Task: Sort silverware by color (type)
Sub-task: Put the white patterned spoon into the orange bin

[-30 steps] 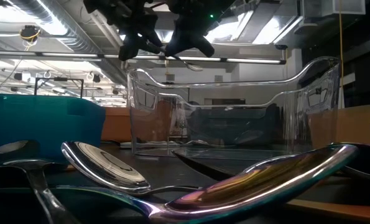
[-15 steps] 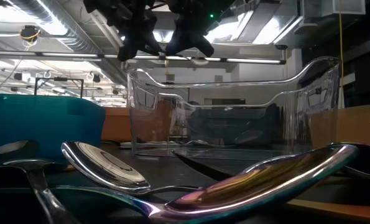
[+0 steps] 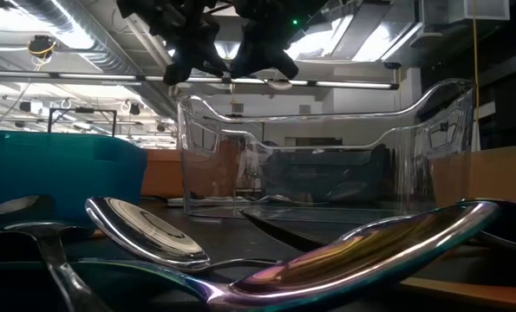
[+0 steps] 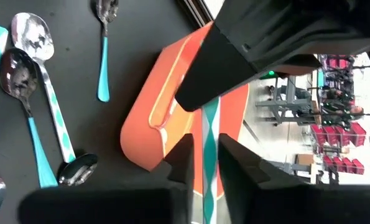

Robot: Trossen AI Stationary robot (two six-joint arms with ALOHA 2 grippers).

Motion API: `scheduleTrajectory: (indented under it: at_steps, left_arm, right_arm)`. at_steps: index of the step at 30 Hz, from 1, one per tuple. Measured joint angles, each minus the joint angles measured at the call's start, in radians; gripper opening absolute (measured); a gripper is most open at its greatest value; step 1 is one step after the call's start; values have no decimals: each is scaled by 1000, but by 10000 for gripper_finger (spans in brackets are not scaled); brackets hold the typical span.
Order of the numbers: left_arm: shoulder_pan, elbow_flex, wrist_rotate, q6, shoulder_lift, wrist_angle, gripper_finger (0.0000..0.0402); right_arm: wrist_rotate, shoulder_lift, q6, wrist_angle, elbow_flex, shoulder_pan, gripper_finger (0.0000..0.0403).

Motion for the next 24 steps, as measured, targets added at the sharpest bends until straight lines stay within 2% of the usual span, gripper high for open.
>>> scheduleTrajectory:
  at_steps: [4, 7, 18, 24]
  left_arm:
    - [4, 0, -13, 0, 0, 0, 33]
    - [14, 0, -26, 0, 0, -1, 33]
    - [110, 0, -38, 65, 0, -56, 33]
    - [214, 0, -102, 196, 0, -135, 33]
  right_arm:
    - [3, 0, 6, 0, 0, 0, 108]
    - [24, 0, 13, 0, 0, 1, 120]
    - [32, -59, 53, -75, 0, 1, 118]
    - [122, -124, 141, -201, 0, 1, 118]
